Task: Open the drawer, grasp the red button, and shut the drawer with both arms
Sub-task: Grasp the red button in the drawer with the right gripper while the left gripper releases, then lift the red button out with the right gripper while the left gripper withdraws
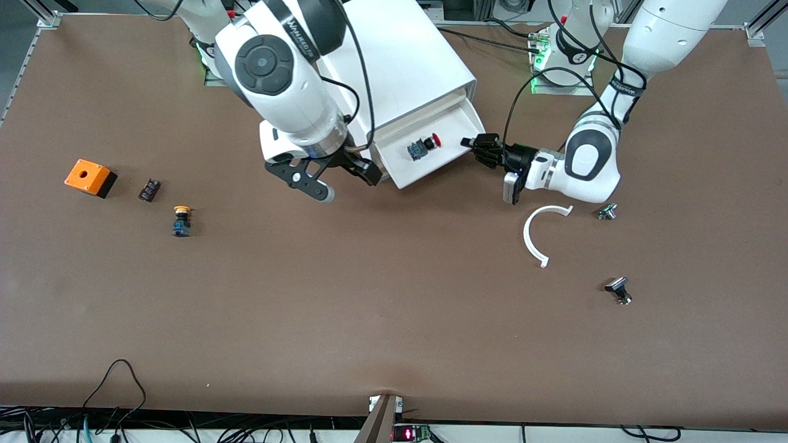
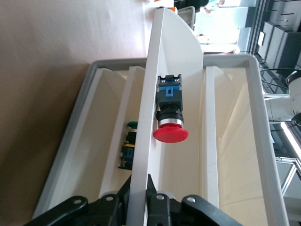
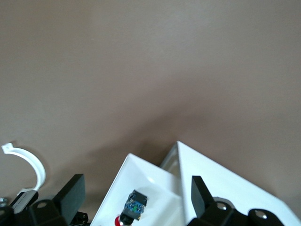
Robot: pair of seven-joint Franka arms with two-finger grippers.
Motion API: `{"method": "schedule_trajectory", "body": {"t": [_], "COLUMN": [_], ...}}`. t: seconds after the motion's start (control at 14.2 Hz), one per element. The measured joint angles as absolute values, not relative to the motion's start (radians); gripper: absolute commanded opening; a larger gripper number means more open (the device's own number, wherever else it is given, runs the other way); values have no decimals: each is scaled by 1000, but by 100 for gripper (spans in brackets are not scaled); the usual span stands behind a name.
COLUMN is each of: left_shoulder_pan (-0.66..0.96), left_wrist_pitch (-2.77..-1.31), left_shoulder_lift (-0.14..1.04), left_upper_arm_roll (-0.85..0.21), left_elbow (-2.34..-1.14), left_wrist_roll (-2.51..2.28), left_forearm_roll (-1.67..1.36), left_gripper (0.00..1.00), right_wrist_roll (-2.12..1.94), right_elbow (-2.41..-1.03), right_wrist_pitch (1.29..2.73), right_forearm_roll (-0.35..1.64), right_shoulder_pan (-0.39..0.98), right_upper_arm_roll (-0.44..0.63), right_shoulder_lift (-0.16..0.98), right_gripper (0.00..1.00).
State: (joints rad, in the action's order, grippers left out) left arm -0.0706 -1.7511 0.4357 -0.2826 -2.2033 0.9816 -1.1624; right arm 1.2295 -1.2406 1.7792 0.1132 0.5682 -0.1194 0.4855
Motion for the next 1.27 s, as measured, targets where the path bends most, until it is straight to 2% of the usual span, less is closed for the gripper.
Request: {"method": "schedule_trajectory", "body": {"t": [0.07, 0.14, 0.21, 0.64, 1.06, 1.27], "left_shoulder_pan": [-80, -89, -99, -142, -209, -220], "left_wrist_pitch": [-1749, -1744, -1734, -1687, -1406, -1334], "left_shoulder_lift": [445, 457, 472, 502, 487, 467], "left_upper_arm_roll": [-282, -281, -281, -276, -274, -276], "left_elbow": [-2176, -2151, -2129, -2014, -1664, -1503], "left_wrist_roll": [958, 945, 940, 856, 543, 404], "left_forearm_roll": [-1140, -1120, -1106, -929, -613, -472], "left_gripper": [0, 25, 99, 100, 100, 100], "right_wrist_roll": [1268, 1304, 1336, 1486, 1664, 1704], "right_elbow": [-1212, -1187, -1167, -1132, -1126, -1125], "right_wrist_pitch": [1796, 1814, 1837, 1949, 1952, 1952], "right_forearm_roll": [97, 84, 77, 55, 22, 18], "right_shoulder_pan": [587, 604, 621, 696, 793, 821], "right_upper_arm_roll": [-119, -119, -119, -116, -116, -116], "right_shoulder_lift": [513, 541, 569, 683, 728, 764], "right_gripper": [100, 100, 100, 100, 100, 100]}}
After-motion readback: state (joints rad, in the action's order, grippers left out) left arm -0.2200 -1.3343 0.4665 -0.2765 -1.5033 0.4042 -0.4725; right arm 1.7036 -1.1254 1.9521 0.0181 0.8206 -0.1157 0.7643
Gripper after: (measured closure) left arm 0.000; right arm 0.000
